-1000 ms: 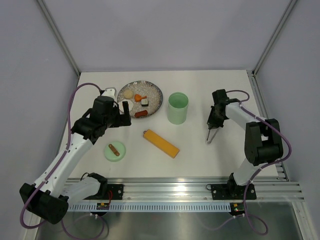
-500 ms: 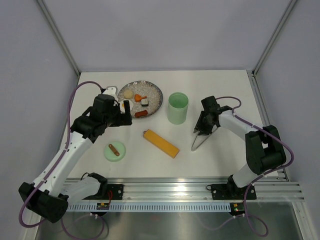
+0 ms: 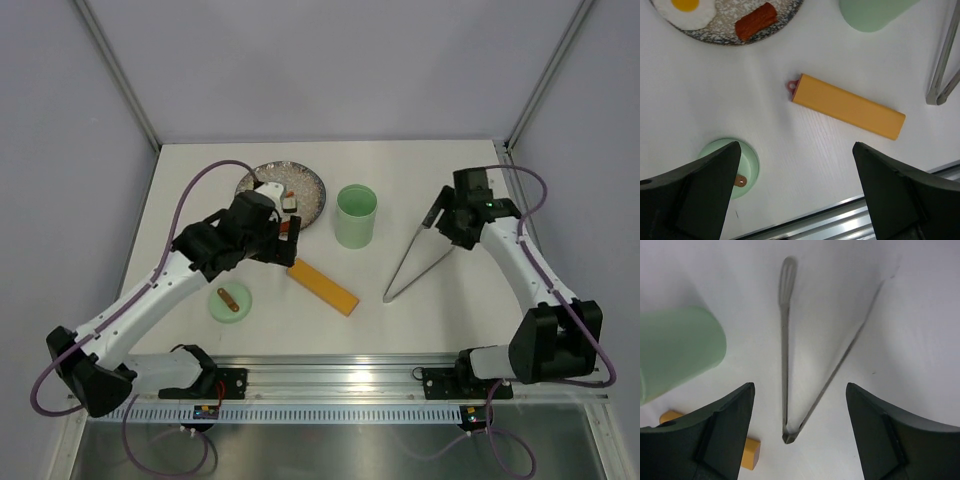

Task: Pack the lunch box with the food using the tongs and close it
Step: Pick up the clamp at the center of the board.

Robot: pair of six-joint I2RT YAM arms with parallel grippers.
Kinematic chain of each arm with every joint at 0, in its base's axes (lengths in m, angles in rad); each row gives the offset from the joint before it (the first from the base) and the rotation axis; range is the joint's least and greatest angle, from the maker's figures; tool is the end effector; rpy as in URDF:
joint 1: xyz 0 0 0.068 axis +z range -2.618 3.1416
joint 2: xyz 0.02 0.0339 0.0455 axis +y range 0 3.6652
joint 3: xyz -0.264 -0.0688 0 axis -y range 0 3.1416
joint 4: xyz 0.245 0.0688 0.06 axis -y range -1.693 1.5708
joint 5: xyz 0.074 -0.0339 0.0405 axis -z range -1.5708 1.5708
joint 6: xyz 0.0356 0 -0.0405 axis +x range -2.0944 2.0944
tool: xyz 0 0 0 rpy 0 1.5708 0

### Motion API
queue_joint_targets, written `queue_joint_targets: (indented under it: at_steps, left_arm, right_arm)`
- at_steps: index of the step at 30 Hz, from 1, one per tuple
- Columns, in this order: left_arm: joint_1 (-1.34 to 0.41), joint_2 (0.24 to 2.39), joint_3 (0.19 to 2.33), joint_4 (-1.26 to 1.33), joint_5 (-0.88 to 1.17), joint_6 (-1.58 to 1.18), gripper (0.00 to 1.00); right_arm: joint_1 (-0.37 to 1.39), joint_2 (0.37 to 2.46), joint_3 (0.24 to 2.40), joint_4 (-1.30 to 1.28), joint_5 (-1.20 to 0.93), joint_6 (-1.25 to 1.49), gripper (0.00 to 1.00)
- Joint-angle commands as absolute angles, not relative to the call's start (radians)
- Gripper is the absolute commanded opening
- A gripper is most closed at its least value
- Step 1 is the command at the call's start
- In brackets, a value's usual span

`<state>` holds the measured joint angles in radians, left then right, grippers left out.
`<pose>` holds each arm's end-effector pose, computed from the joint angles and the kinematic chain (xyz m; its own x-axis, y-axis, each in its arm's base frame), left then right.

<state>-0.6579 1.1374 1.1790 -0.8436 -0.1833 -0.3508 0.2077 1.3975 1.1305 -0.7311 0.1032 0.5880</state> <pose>0.1838 -0.1338 0.3449 -0.7062 0.1187 -0.6979 0.2750 0.9544 -0.1159 0.2805 0.0554 0.2748 -0.7677 0.4021 -0.4989 0.3310 0.9155 0.2286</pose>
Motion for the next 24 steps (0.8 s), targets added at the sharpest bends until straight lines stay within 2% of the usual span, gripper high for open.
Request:
queue_joint_targets:
  at_steps: [1,4,9,14,19,24]
  left_arm:
    - [-0.751,1.216,1.273,-0.864,-0.236,-0.321,0.99]
    - [-0.892,1.331,1.357,-0.859,-0.235,-0.330,0.99]
    - [-1.020,1.607,1.561,-0.859,-0.195,-0.342,0.99]
    - [-1.065,1.854,1.778,-0.854,-0.089,-0.331,0.99]
    - [-1.072,2.095,1.997,-0.847,-0.074,-0.316,0.99]
    - [-1.074,2.213,2.082,-0.778,-0.074,-0.299,0.99]
  right_arm:
    - [0.083,1.338,1.160,-0.790,0.167,0.508,0.82]
    - [-0.032,1.325,1.131,-0.784,0.112,0.491,0.86]
    - [-0.210,1.286,1.097,-0.753,0.032,0.511,0.88]
    - [-0.227,1.252,1.077,-0.742,0.028,0.543,0.90]
    - [-0.229,1.217,1.040,-0.742,0.054,0.557,0.91]
    - [-0.229,1.189,1.012,-0.742,0.074,0.563,0.91]
